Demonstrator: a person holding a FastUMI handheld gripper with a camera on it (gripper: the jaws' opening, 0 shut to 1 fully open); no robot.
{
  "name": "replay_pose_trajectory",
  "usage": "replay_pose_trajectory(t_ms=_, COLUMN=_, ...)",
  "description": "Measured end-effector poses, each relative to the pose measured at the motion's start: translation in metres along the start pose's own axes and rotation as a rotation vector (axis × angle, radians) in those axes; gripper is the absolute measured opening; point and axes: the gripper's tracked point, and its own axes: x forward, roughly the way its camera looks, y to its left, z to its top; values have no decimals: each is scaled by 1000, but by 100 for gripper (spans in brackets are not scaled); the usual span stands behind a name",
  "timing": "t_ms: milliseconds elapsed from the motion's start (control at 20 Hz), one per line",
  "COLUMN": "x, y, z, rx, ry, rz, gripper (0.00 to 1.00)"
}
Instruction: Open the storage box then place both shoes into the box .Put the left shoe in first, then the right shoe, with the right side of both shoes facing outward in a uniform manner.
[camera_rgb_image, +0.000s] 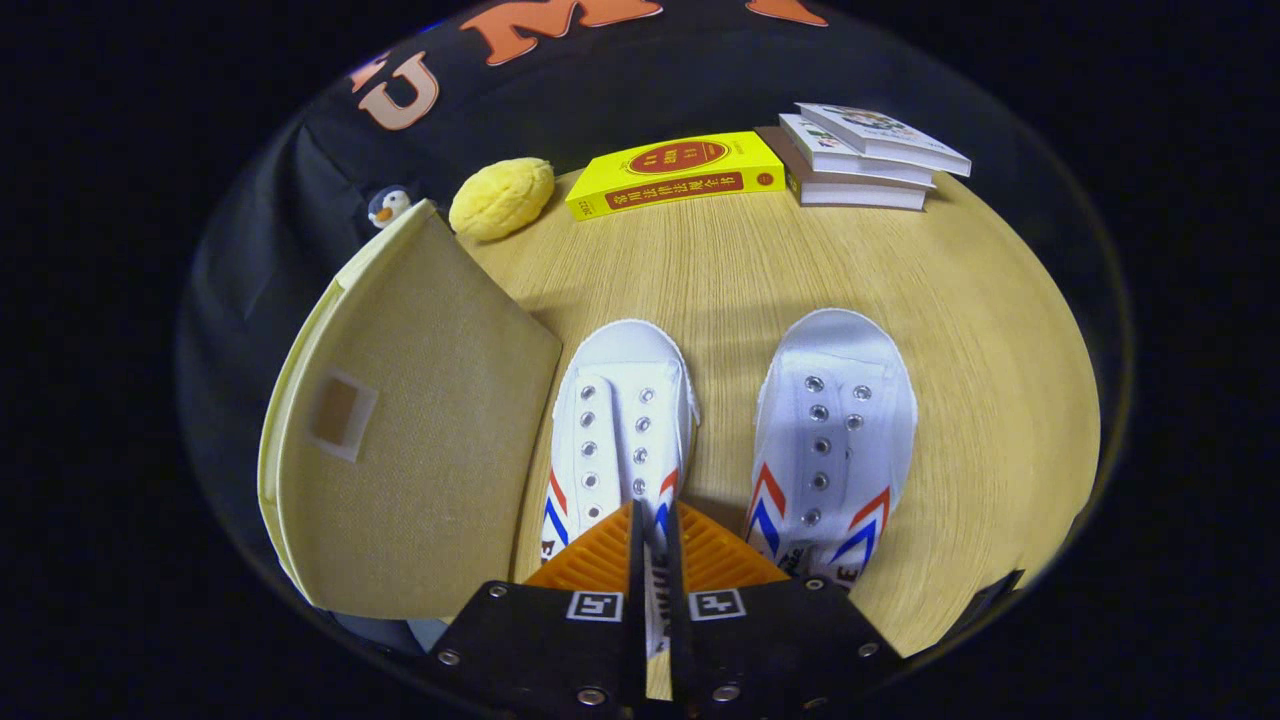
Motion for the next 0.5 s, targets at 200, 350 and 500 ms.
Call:
replay_pose_trajectory(t_ms=200, x=6, y=-4, z=2, rx=-4, ry=44, rz=7, gripper=19)
replay_pose_trajectory(t_ms=350, x=3, y=-5, z=0, rx=118, ry=0, rz=29, gripper=1)
replay_pose_trajectory(t_ms=500, x=-10, y=30, z=20, rx=348, ry=-74, rz=243, gripper=0)
